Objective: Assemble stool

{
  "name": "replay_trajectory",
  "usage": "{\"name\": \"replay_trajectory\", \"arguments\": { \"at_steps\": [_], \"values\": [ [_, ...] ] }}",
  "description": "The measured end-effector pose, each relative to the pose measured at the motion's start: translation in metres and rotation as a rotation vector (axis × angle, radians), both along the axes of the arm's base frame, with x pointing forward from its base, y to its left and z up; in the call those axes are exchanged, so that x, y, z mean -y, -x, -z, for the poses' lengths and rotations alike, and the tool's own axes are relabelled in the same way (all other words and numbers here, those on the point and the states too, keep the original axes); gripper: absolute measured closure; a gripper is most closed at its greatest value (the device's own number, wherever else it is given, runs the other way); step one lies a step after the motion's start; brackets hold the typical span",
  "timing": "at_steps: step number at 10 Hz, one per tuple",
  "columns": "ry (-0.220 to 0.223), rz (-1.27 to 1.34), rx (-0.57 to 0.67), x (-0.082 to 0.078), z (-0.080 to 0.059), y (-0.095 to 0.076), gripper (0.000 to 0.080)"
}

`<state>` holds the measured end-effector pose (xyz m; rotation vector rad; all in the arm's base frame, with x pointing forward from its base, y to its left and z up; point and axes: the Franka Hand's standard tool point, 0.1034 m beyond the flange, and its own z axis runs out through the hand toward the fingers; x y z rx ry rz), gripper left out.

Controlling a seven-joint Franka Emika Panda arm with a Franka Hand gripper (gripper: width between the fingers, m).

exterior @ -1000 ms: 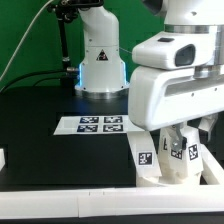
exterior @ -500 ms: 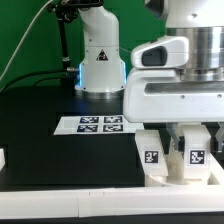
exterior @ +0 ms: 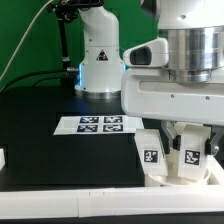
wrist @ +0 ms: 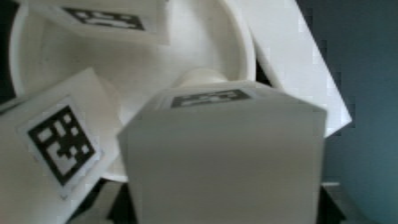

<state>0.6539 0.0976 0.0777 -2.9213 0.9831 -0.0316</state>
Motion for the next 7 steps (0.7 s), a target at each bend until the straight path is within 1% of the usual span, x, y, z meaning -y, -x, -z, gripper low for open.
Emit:
{"name": "replay_trajectory", "arguments": {
  "at_steps": [2,4,5,6,7],
  "values": [
    [-0.013,0.209,-0.010,0.0023,0.0006,-0.0006,0.0458],
    [-0.029,0.574,-0.033,-0.0022,0.0025,0.0031,0.0458],
    [-0.047,0.732,-0.042,-0.0040,0.0030,0.0041,0.0458],
    [-0.094,0.889,-0.036,-0.0028,0.0035,0.0061,0.0458],
    [-0.158,1.064,-0.021,-0.0008,0.0041,0.0085,0.0458]
  ]
}}
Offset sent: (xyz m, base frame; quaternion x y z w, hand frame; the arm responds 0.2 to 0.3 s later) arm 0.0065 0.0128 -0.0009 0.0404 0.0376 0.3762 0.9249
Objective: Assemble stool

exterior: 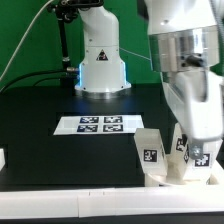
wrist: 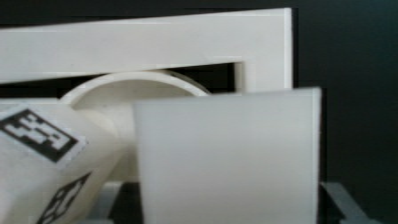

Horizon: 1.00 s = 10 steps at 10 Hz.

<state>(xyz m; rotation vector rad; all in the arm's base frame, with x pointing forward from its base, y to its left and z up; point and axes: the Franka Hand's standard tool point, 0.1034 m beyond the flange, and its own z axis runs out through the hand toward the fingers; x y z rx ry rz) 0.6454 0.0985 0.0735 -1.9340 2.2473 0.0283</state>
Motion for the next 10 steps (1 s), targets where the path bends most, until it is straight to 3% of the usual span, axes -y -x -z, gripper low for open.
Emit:
{"name": "replay_trajectory", "arguments": {
  "at_steps": [3,5,6,8,10],
  "values": [
    [-0.029,0.144,-0.010,-0.003,0.001,0.001,0.0458],
    [-0.026,0.131,-0.009,-0.003,0.002,0.001,0.0226],
    [-0.022,0.092,-0.004,-0.004,0.002,0.001,0.0170],
    [-0.016,-0.077,0.028,-0.022,-0.012,-0.001,0.0154],
    [0.014,-0.339,0.085,-0.028,-0.033,-0.005,0.0154]
  ]
}}
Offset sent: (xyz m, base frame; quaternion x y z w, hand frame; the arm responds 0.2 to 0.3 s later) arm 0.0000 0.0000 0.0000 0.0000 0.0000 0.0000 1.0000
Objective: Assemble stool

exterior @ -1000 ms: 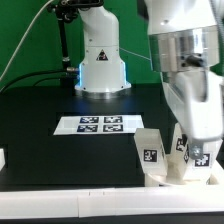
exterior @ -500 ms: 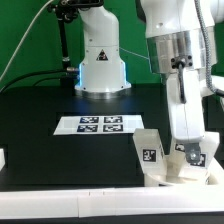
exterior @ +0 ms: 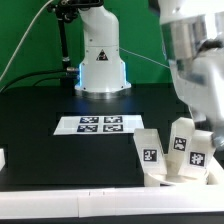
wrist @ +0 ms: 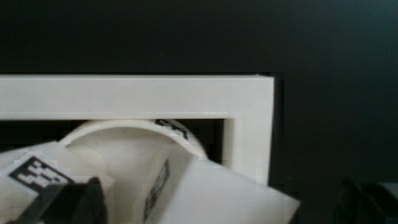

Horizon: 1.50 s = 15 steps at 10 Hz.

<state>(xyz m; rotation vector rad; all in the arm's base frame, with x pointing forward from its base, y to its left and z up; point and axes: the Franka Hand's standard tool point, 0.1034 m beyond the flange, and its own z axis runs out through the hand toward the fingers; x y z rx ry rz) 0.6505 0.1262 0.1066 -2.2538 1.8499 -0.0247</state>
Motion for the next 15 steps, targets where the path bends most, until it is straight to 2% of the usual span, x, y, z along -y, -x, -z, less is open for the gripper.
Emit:
{"name": "replay_trajectory", "arguments": {
  "at_steps": [4,6,7,8,11,12,13,15],
  "values": [
    [0.042,-0.242,0.035,0.002,0.004,0.001,0.0151],
    [0.104,-0.642,0.091,0.008,-0.003,-0.004,0.0151],
    [0.132,-0.783,0.094,0.004,-0.006,-0.003,0.0151],
    [0.156,-0.813,0.122,0.006,-0.010,-0.005,0.0151],
    [0.193,-0.985,0.137,0.010,-0.008,-0.004,0.0151],
    [0.262,-1.241,0.147,0.011,-0.008,-0.004,0.0151],
    [0.303,-1.441,0.152,0.008,-0.004,-0.003,0.0151],
    [0.308,-1.744,0.100,0.000,0.001,-0.003,0.0151]
  ]
}}
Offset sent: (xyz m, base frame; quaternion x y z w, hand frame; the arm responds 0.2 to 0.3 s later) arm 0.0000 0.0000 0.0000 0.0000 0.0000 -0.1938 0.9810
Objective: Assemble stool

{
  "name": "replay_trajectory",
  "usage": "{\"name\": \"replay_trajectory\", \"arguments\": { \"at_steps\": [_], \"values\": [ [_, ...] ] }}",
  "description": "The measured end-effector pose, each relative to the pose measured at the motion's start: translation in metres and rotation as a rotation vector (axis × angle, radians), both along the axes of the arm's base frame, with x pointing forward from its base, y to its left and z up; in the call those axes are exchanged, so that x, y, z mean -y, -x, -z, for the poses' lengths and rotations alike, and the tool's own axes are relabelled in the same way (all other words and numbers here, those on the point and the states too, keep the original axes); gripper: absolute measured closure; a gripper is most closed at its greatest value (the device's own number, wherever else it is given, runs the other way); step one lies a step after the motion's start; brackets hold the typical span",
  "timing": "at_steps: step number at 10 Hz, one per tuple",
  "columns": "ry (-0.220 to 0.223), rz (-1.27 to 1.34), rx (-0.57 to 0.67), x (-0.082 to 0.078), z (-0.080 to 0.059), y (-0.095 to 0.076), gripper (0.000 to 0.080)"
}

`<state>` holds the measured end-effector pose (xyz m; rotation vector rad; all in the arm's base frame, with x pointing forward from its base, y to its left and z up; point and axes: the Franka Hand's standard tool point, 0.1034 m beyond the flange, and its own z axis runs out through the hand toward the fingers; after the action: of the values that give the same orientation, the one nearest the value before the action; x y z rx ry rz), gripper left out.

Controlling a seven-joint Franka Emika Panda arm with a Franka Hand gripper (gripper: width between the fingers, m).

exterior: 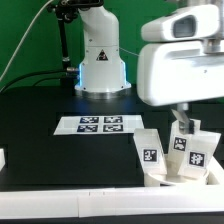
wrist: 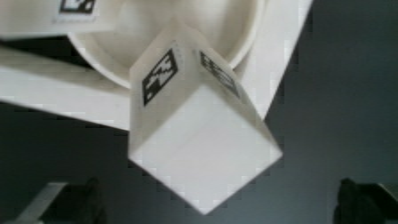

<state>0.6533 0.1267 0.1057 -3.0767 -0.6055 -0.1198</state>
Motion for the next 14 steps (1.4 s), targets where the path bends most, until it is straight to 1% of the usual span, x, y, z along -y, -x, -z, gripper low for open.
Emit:
{"name": "replay_trajectory", "arguments": {
  "at_steps": [1,3,4,5,6,7,8,11,12,13,14],
  "values": [
    [0.001,-0.006,0.008,0.002,0.001,-0.002,0.0151],
    [0.028,-0.151,0.010,0.007,0.001,-0.002,0.0151],
    [0.034,-0.195,0.010,0.008,0.001,-0.002,0.0151],
    [0.050,-0.237,-0.002,0.009,0.003,0.000,0.0151],
    [0.094,-0.330,-0.070,0.008,0.007,0.006,0.0151],
    [0.155,-0.445,-0.098,0.005,0.007,0.000,0.0151],
    [0.165,-0.458,-0.086,0.004,0.006,-0.002,0.0151],
    [0.165,-0.453,-0.088,0.007,0.007,-0.002,0.0151],
    [0.164,-0.447,-0.093,0.008,0.008,-0.001,0.0151],
    [0.164,-0.441,-0.108,0.011,0.014,0.002,0.0151],
    [0.165,-0.452,-0.109,0.015,0.015,0.002,0.0151]
  ]
}}
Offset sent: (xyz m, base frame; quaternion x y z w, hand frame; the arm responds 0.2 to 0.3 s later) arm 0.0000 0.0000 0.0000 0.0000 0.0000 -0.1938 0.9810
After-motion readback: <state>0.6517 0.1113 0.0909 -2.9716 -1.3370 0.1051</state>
